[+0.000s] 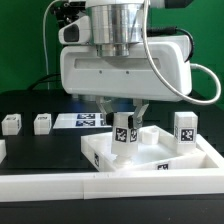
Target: Assemble square table
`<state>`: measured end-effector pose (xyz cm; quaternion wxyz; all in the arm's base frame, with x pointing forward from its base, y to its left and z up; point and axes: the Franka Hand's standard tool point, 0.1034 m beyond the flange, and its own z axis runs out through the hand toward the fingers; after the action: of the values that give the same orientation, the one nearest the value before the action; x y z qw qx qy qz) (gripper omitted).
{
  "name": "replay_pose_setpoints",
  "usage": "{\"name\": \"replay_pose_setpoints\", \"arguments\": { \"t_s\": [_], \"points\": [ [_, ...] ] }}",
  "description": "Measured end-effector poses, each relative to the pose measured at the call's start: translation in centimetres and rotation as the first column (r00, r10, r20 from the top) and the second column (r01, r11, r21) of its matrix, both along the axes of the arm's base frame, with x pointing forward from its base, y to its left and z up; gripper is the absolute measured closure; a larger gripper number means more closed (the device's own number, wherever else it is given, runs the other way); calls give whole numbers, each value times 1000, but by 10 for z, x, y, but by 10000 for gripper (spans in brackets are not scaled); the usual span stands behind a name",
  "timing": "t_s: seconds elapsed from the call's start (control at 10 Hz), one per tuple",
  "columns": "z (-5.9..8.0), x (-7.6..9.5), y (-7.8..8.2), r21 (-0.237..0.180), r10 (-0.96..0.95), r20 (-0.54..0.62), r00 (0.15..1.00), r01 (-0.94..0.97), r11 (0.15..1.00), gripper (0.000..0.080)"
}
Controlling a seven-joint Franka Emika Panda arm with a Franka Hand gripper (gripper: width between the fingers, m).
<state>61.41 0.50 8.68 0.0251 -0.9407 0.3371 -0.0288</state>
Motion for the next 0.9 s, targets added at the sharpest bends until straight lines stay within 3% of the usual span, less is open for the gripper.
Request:
{"name": "replay_pose_setpoints", "arguments": {
  "t_s": [0.5,0.8,0.9],
  "points": [
    [0,1,-1,20,-305,-14,952,305,952,508],
    [-1,0,-1,30,-444,-22,896,444,895,508],
    [-1,0,-3,52,-553,-33,833,554,831,508]
  ]
}}
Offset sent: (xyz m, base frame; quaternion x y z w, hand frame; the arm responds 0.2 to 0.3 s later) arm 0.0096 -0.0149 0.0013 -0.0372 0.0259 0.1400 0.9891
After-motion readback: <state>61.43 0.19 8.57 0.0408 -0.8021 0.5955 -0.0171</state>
